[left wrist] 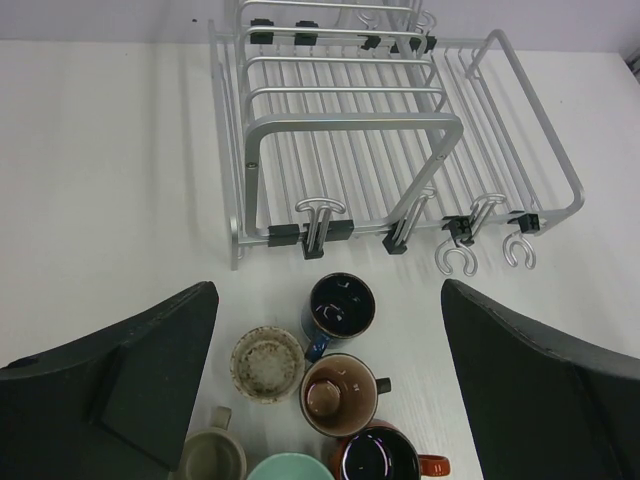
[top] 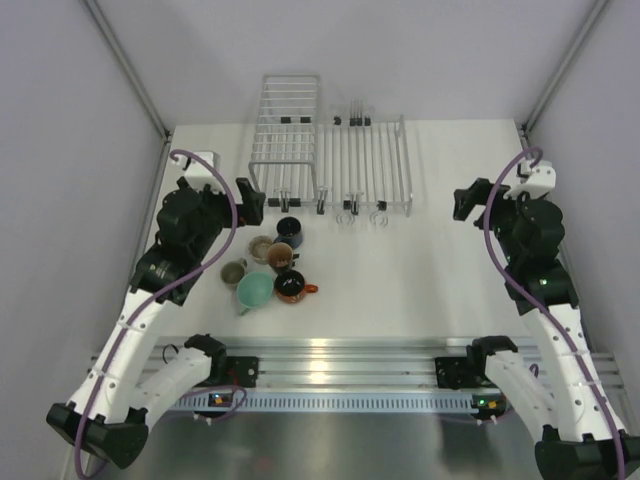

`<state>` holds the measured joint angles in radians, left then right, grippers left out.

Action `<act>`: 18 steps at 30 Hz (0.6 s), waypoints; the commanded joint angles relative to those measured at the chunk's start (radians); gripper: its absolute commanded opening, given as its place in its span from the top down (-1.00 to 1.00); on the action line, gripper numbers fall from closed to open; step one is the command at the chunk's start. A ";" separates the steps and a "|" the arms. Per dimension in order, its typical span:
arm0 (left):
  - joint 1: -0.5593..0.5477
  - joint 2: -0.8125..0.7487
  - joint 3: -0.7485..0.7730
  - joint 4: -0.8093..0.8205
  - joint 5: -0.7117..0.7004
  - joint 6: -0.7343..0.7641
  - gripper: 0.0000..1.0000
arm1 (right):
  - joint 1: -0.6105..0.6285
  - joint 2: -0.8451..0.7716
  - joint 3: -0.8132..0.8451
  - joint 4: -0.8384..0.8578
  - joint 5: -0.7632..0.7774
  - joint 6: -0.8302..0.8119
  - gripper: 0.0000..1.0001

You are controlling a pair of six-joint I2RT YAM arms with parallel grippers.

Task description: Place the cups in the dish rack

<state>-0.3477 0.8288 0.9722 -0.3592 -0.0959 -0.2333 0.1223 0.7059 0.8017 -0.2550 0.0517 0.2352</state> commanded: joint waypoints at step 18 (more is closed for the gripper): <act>0.001 0.231 0.036 -0.015 0.090 0.068 -0.90 | 0.011 -0.026 0.025 0.014 -0.046 -0.039 -0.99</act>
<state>-0.3481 1.0615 0.9749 -0.3843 -0.0315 -0.1947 0.1223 0.6792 0.8017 -0.2550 0.0128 0.2092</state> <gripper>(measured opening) 0.954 0.993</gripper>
